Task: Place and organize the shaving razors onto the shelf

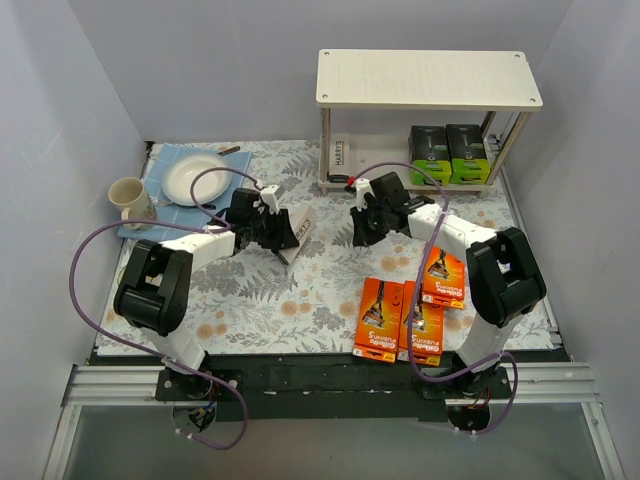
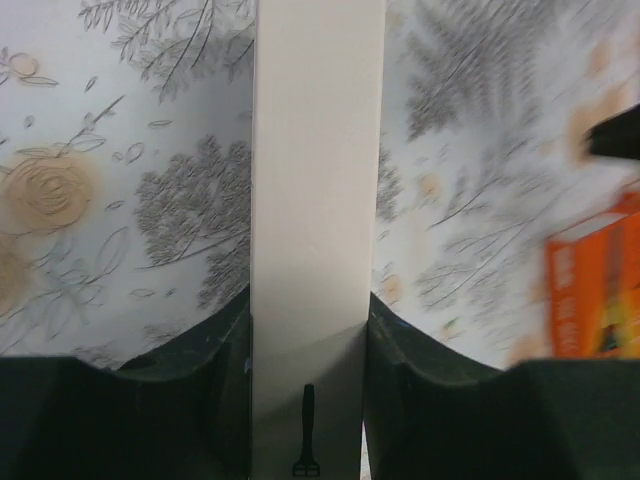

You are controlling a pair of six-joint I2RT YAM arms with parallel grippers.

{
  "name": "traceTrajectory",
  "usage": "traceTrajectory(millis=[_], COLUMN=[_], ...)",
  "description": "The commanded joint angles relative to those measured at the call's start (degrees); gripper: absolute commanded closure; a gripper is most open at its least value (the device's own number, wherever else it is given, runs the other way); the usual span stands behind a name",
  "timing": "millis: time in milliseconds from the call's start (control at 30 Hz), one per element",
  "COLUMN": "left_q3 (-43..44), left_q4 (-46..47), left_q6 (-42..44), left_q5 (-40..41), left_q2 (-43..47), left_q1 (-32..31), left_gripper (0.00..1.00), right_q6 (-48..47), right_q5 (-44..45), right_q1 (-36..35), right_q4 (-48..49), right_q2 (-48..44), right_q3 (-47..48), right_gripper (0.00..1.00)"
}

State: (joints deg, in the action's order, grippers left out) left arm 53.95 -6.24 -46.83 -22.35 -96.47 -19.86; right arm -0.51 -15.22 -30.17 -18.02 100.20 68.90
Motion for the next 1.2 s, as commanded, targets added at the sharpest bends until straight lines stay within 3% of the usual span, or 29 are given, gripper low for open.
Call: traceTrajectory(millis=[0, 33, 100, 267, 300, 400, 500, 533, 567, 600, 633, 733, 767, 833, 867, 933, 967, 1067, 1167], left_q3=[-5.77, -7.53, -9.13, -6.24, -4.66, -2.89, -2.1, -2.27, -2.62, -3.06, -4.02, -5.35, -6.22, -7.37, -8.24, -8.95, -10.0, -10.1, -8.7], left_q4=[17.81, 20.71, 21.8, 8.14, 5.65, -2.53, -5.27, -5.36, -4.93, -4.92, -4.92, -5.62, -5.89, -5.89, -5.89, -4.76, -3.79, -0.8, 0.7], left_q6=[-29.24, -38.42, -41.67, -36.96, -35.37, -28.97, -24.21, -23.23, -22.35, -21.91, -21.73, -20.94, -21.02, -21.55, -21.55, -21.46, -21.38, -21.81, -22.42], left_q5=[-16.83, -18.42, -18.08, -11.87, -9.75, -2.01, 2.29, 2.48, 2.4, 2.05, 1.87, 0.29, 0.55, 1.17, 1.17, 1.08, 0.47, -3.39, -6.65], left_q2=[-0.91, -1.53, -3.2, -1.63, -0.32, 1.71, 4.52, 5.75, 6.37, 6.9, 7.43, 8.92, 9.36, 9.37, 8.93, 8.31, 7.18, 4.19, 2.52], left_q1=[3.32, 3.59, 3.68, 5.79, 6.93, 9.65, 11.24, 11.33, 11.33, 11.33, 11.33, 11.33, 11.33, 11.33, 11.33, 11.24, 11.16, 10.46, 7.65], left_gripper=[0.62, 0.59, 0.44, 0.22, 0.18, 0.15, 0.15, 0.15, 0.15, 0.15, 0.16, 0.28, 0.42, 0.58, 0.72, 0.83, 0.92, 0.99, 1.0], right_q6=[3.32, 3.59, 3.59, 3.77, 3.77, 4.29, 9.44, 12.18, 13.94, 16.48, 17.47, 20.46, 21.16, 22.83, 23.27, 25.63, 26.26, 27.49, 27.32], right_q5=[-3.76, -4.72, -5.25, -6.22, -6.48, -9.99, -14.3, -15.35, -17.1, -18.77, -19.23, -16.16, -15.54, -12.91, -11.77, -8.0, -6.07, -1.66, 1.94], right_q1=[2.31, 2.75, 3.01, 3.1, 3.1, 3.1, 3.02, 2.93, 2.67, 1.45, 0.56, -3.56, -4.62, -7.35, -8.14, -9.37, -9.55, -9.9, -9.9], right_q4=[0.35, 0.18, 0.18, 0.44, 0.53, 1.23, 3.16, 4.47, 5.44, 6.32, 6.77, 5.72, 5.63, 5.1, 3.88, 2.56, 0.12, -2.1, -3.33], right_q2=[-2.38, -2.47, -2.73, -2.91, -2.91, -2.56, -1.68, -1.33, -0.89, 0.24, 0.69, 3.41, 4.29, 6.58, 8.06, 9.39, 9.83, 10.63, 9.58], right_q3=[-3.24, -3.51, -4.13, -4.48, -4.39, -4.48, -4.31, -4.22, -4.04, -3.52, -2.9, 1.49, 2.54, 5.35, 6.32, 8.35, 8.96, 10.11, 10.11], right_gripper=[0.99, 0.99, 0.99, 0.99, 0.91, 0.5, 0.45, 0.39, 0.26, 0.02, 0.02, 0.01, 0.01, 0.01, 0.01, 0.03, 0.11, 0.14, 0.14])
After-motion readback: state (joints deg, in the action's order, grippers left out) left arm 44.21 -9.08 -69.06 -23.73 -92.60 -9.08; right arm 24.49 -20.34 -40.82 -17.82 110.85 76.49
